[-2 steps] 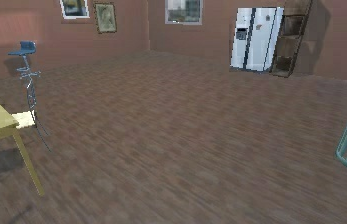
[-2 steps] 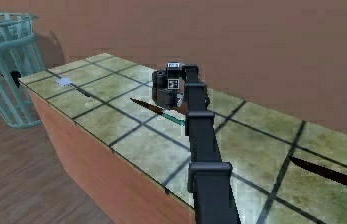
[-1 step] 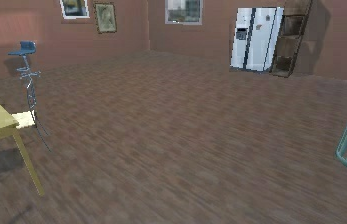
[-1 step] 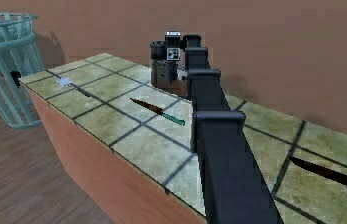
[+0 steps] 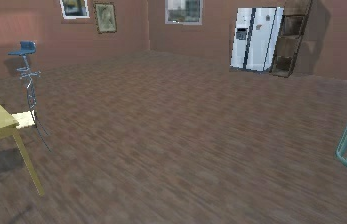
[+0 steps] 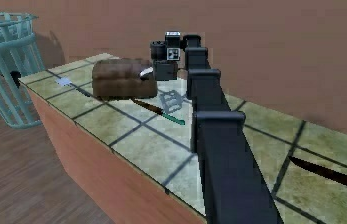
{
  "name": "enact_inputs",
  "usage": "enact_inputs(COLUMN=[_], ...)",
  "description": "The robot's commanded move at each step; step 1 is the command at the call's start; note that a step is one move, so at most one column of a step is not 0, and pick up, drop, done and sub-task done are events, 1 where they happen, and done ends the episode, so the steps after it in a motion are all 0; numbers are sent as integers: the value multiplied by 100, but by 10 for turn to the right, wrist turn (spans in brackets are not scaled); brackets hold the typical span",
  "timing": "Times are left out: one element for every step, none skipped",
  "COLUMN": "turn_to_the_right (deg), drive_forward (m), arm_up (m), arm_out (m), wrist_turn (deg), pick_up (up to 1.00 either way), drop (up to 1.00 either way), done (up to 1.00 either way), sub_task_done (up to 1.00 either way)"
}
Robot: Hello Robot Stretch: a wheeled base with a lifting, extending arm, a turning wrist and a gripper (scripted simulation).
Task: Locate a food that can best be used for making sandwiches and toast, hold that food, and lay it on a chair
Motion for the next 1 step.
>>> enact_inputs(turn_to_the_right=[0], drive_forward=[0], arm_up=[0], arm_out=[0], wrist_turn=[-450], pick_up=[0], drop=[0], done=[0], sub_task_done=[0])
